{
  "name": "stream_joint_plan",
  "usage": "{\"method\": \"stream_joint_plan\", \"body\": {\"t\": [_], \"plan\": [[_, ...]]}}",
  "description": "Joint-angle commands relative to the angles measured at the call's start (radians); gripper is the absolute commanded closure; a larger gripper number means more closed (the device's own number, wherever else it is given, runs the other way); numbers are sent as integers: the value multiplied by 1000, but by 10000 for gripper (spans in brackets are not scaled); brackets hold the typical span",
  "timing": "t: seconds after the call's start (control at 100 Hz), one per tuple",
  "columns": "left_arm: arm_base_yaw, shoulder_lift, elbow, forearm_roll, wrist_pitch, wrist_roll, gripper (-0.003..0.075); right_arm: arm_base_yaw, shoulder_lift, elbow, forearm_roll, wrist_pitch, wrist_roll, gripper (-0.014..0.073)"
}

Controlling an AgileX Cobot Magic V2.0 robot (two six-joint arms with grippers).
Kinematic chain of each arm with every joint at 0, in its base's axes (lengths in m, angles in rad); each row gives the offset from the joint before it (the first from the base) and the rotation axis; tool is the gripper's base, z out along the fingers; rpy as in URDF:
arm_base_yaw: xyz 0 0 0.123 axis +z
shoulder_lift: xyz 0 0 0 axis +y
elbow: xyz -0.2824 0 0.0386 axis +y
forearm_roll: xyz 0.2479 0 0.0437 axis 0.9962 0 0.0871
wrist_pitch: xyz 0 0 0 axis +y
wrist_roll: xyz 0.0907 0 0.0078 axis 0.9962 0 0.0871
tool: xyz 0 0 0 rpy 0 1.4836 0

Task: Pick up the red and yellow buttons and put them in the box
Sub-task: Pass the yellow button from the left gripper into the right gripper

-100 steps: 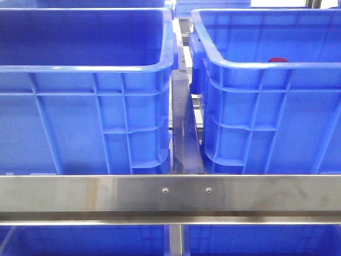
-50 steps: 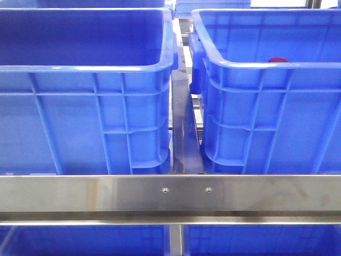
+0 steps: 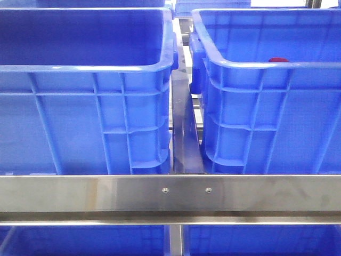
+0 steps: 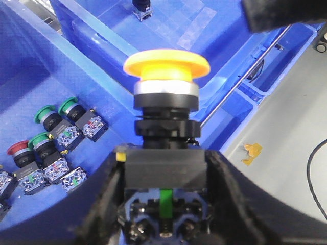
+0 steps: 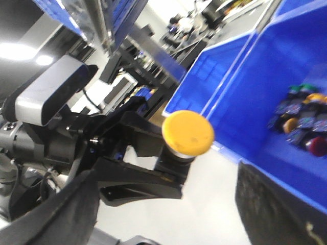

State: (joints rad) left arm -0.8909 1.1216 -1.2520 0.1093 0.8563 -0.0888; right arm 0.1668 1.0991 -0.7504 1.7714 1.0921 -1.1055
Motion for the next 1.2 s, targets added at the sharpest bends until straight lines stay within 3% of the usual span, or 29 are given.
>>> {"method": "stream_joint_plan", "body": {"t": [0.0, 0.28, 0.77, 0.87, 1.08, 1.19], "plan": [[-9, -20, -28, 4, -59, 0, 739, 39, 18, -58, 148, 42, 9, 20], [-9, -20, -28, 4, -59, 0, 739, 158, 101, -142, 148, -62, 12, 20], [-9, -20, -28, 4, -65, 0, 739, 266, 257, -273, 148, -65, 34, 39], [-9, -20, -28, 4, -67, 0, 739, 267, 264, -279, 148, -65, 34, 142], [-9, -20, -28, 4, -85, 0, 730, 267, 266, -280, 147, -65, 34, 508], [-9, -20, -28, 4, -79, 0, 615, 266, 266, -280, 147, -68, 34, 613]]}}
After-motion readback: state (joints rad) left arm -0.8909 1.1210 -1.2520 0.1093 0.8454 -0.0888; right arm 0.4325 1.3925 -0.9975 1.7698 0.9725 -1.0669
